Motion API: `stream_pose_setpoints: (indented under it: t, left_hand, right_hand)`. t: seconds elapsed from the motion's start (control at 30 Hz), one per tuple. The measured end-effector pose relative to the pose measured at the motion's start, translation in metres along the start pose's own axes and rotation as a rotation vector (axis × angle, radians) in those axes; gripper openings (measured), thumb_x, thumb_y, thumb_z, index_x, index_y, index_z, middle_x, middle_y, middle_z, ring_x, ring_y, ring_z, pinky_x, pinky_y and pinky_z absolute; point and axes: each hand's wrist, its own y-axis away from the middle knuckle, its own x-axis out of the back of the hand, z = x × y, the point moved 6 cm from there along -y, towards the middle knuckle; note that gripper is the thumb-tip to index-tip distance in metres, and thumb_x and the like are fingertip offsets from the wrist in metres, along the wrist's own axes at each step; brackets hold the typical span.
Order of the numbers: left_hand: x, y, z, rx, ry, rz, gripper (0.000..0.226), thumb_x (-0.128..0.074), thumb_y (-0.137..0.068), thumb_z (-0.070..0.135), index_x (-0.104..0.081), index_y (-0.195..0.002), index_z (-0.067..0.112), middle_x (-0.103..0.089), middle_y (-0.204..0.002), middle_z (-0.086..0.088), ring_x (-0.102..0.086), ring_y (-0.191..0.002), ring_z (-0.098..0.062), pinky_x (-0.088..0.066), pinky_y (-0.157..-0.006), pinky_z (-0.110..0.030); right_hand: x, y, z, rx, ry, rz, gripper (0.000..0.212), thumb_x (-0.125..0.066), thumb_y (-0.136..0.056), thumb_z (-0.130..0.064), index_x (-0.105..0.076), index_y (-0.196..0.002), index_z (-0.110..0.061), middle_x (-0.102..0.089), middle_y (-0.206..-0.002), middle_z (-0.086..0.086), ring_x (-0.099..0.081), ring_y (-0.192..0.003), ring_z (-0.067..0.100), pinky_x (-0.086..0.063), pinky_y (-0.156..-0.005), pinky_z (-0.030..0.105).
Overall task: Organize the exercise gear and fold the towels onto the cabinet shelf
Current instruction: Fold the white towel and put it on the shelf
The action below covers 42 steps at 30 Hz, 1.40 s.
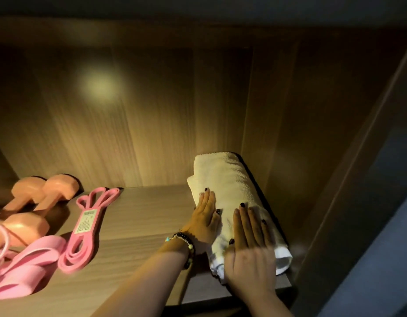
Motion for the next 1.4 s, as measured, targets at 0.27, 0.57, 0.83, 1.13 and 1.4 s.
stream_pose_setpoints:
  t: [0.27,0.57,0.83,1.13,1.4]
  left_hand:
    - [-0.005,0.086,0.005,0.162,0.068,-0.13,0.061,-0.023,-0.105,0.036,0.015,-0.151,0.019,0.022,-0.154,0.011,0.014,-0.145,-0.007,0.0,-0.121,-0.033]
    - [0.038,0.156,0.052,0.171,-0.006,0.039,0.07,-0.035,-0.103,0.031,0.008,-0.153,0.009,0.018,-0.16,-0.003,0.014,-0.147,-0.012,0.002,-0.117,-0.022]
    - [0.068,0.214,0.111,0.019,-0.117,0.042,0.075,-0.035,-0.102,0.04,0.014,-0.152,0.013,0.022,-0.158,0.005,0.017,-0.144,-0.005,0.004,-0.113,-0.017]
    - [0.049,0.178,0.14,-0.162,-0.208,-0.047,0.076,-0.035,-0.101,0.04,0.02,-0.15,0.019,0.029,-0.152,0.012,0.026,-0.142,-0.001,0.005,-0.119,-0.021]
    - [0.051,0.118,0.169,-0.165,-0.284,-0.299,0.075,-0.034,-0.101,0.04,0.017,-0.151,0.016,0.017,-0.159,0.006,0.017,-0.145,-0.006,0.004,-0.12,-0.026]
  right_hand:
    - [0.009,0.038,-0.006,-0.023,-0.008,-0.166,0.061,-0.015,-0.098,-0.037,-0.035,-0.146,-0.006,-0.03,-0.155,0.008,-0.026,-0.144,0.022,-0.019,-0.113,0.042]
    - [0.07,0.083,-0.008,-0.064,-0.27,-0.33,0.076,-0.035,-0.098,-0.05,0.015,-0.151,-0.028,0.016,-0.16,-0.01,0.011,-0.147,0.007,-0.014,-0.119,0.036]
    - [0.137,0.123,-0.015,0.135,-0.081,-0.243,0.079,-0.032,-0.098,-0.054,0.014,-0.152,-0.019,0.019,-0.16,-0.005,0.021,-0.144,0.008,0.0,-0.118,0.025]
    - [0.156,0.119,0.026,0.024,0.044,-0.248,0.081,-0.009,-0.086,-0.068,0.024,-0.146,-0.026,0.028,-0.152,-0.011,0.03,-0.14,0.004,0.011,-0.111,0.02]
    - [0.161,0.092,0.043,-0.181,0.016,-0.401,0.078,-0.005,-0.084,-0.065,0.026,-0.143,-0.024,0.033,-0.152,-0.006,0.033,-0.14,0.009,0.011,-0.117,0.029]
